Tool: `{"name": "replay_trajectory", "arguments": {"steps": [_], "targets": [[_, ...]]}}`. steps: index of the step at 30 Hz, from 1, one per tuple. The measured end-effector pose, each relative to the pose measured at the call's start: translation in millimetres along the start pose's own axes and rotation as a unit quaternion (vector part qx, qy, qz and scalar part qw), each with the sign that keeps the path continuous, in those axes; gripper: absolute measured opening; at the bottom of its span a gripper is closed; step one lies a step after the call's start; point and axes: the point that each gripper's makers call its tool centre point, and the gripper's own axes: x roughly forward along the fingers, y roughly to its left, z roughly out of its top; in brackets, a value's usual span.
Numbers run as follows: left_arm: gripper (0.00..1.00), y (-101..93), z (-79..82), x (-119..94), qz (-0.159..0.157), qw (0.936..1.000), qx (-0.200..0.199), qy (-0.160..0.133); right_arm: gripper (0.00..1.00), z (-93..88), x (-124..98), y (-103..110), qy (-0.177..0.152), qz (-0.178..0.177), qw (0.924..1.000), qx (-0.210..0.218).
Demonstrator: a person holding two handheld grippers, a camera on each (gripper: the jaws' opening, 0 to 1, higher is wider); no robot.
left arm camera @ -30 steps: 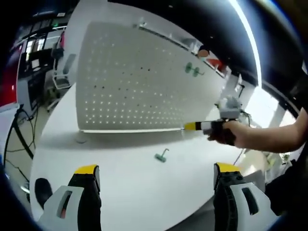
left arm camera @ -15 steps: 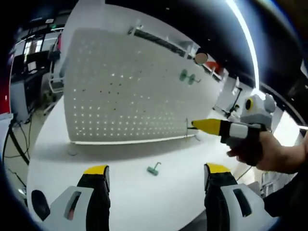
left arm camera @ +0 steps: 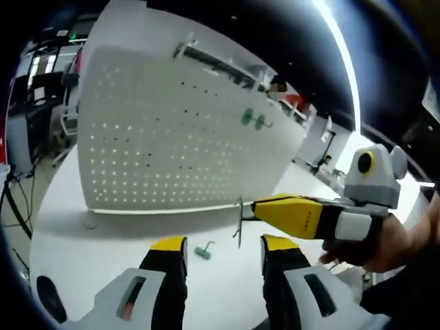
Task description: Insert the hook assembly into the mounting plate slot until the hook locks in place.
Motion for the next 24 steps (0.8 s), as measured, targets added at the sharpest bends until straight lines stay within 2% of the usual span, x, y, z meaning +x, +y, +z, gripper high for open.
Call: {"name": "replay_trajectory", "arguments": {"steps": [6, 10, 19, 24], "targets": [[0.14, -3.2, 3.7, -3.2, -0.013, 0.9998, -0.008, -0.014, 0.0, 0.5, 2.8, 8.4, 0.0, 0.009, 0.9998, -0.016], [0.05, -3.5, 5.9, -4.1, -0.015, 0.9997, -0.002, -0.02, 0.0, 0.5, 4.0, 9.0, 0.002, 0.012, 0.9996, -0.024], [0.02, -3.7, 7.6, -6.4, -0.023, 0.9994, -0.007, -0.024, 0.0, 2.6, 4.7, 12.8, -0.001, 0.012, 0.9993, -0.036], [0.01, -2.2, 8.4, -7.8, -0.015, 0.9991, -0.016, -0.035, 0.0, 4.4, 8.0, 11.7, 0.008, 0.013, 0.9997, -0.019]]}}
